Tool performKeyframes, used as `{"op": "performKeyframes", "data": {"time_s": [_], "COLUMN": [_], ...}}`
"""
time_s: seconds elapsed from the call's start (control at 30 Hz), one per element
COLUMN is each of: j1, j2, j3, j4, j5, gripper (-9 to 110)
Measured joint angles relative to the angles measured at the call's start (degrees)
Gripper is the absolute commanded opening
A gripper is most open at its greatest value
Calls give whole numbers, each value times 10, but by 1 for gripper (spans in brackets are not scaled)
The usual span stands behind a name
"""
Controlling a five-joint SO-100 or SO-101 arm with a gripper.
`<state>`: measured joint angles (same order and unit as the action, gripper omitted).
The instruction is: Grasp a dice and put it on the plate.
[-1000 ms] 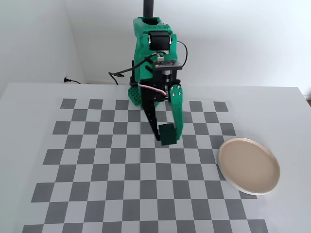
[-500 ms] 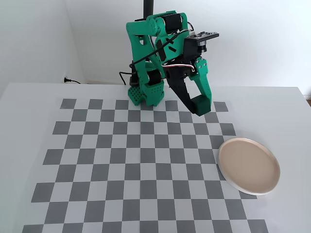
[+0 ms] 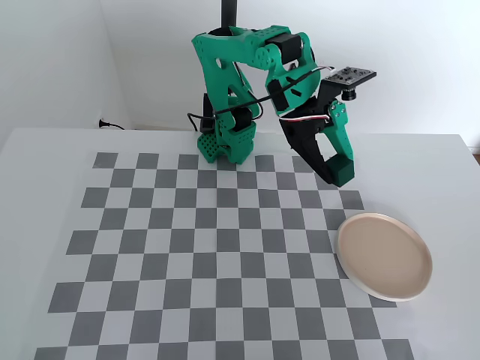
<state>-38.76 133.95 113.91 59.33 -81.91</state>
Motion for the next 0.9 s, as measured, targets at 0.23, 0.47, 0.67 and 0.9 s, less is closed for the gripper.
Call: {"op": "performKeyframes", "data": {"time_s": [0.23,0.47,0.67,0.9], "j1": [-32,-54,-68,-88], "j2": [-136,-262,-382,-519], "j3": [-45,-112,-226,-350], "j4": [-32,-73,-75,-75], "j5": [19,24,33,45], "gripper": [-4,-4,-4,-4]}}
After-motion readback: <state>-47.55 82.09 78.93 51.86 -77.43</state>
